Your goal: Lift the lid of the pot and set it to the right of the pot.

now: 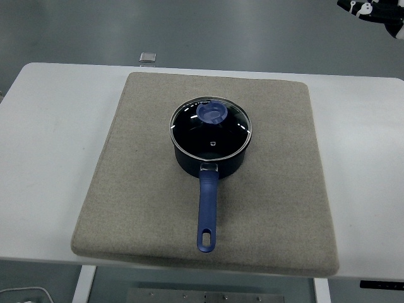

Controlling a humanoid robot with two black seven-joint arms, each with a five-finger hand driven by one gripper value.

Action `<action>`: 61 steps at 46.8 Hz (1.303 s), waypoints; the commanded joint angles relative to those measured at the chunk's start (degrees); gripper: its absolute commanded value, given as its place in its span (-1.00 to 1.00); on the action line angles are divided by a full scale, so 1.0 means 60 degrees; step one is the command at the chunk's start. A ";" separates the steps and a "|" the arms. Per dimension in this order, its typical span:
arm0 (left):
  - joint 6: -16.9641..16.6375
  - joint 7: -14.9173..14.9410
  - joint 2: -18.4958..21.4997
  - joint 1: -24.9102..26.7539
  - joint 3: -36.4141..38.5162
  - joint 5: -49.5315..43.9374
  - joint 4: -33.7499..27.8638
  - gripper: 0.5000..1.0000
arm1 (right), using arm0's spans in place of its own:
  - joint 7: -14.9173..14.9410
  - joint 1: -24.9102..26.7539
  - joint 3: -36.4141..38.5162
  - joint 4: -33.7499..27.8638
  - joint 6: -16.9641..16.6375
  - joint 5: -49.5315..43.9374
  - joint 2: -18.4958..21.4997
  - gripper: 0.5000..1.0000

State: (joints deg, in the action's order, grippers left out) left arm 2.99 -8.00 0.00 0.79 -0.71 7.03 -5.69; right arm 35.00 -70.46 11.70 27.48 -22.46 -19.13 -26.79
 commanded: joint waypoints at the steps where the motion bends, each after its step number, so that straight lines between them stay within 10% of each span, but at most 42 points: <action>1: 0.0000 0.0000 0.0000 -0.0014 0.0001 0.0001 -0.0004 1.00 | 0.0000 -0.0194 0.0041 0.0049 -0.0474 -0.0516 -0.0149 0.62; 15: 0.0000 0.0000 0.0000 0.0000 0.0001 0.0001 -0.0004 1.00 | 0.0000 -0.0795 0.0071 0.1761 -0.1017 -0.1981 -0.0896 0.61; 61: 0.0000 0.0000 0.0000 0.0000 0.0001 0.0001 0.0026 1.00 | 0.0000 -0.1732 0.0085 0.5805 -0.0182 -0.7166 -0.1336 0.61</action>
State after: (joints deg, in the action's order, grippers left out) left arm 2.99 -8.00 0.00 0.78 -0.71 7.06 -5.70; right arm 35.00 -80.86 12.21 61.24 -24.33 -60.46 -34.77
